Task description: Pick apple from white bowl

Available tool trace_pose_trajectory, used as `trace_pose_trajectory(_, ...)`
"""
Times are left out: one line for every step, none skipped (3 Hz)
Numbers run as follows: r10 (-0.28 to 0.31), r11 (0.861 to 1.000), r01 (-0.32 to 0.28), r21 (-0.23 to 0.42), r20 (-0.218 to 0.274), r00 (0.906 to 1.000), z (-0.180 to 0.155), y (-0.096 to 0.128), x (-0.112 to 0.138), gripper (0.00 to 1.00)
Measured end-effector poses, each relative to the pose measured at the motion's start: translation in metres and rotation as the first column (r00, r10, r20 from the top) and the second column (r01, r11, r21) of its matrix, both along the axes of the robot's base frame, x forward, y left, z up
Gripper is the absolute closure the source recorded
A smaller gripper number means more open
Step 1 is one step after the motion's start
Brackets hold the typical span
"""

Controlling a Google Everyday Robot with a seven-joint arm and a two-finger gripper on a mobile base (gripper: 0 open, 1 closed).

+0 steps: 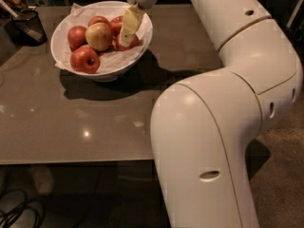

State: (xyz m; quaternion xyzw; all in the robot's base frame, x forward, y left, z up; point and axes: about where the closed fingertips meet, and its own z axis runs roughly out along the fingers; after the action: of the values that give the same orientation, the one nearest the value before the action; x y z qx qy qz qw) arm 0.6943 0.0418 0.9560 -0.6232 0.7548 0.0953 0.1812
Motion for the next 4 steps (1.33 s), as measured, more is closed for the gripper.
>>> trace_pose_trajectory(-0.017,1.0,0.017,-0.011,-0.01,0.9998,-0.005,0.001,0.003,0.29)
trace_pose_trajectory(-0.035,0.999,0.034,-0.026,-0.017,0.9992,-0.009,0.002,0.007,0.31)
trace_pose_trajectory(-0.05,0.998,0.048,-0.04,-0.028,0.9984,-0.014,0.003,0.01,0.32)
trace_pose_trajectory(-0.06,0.997,0.058,-0.051,-0.038,0.9975,-0.02,0.004,0.012,0.32)
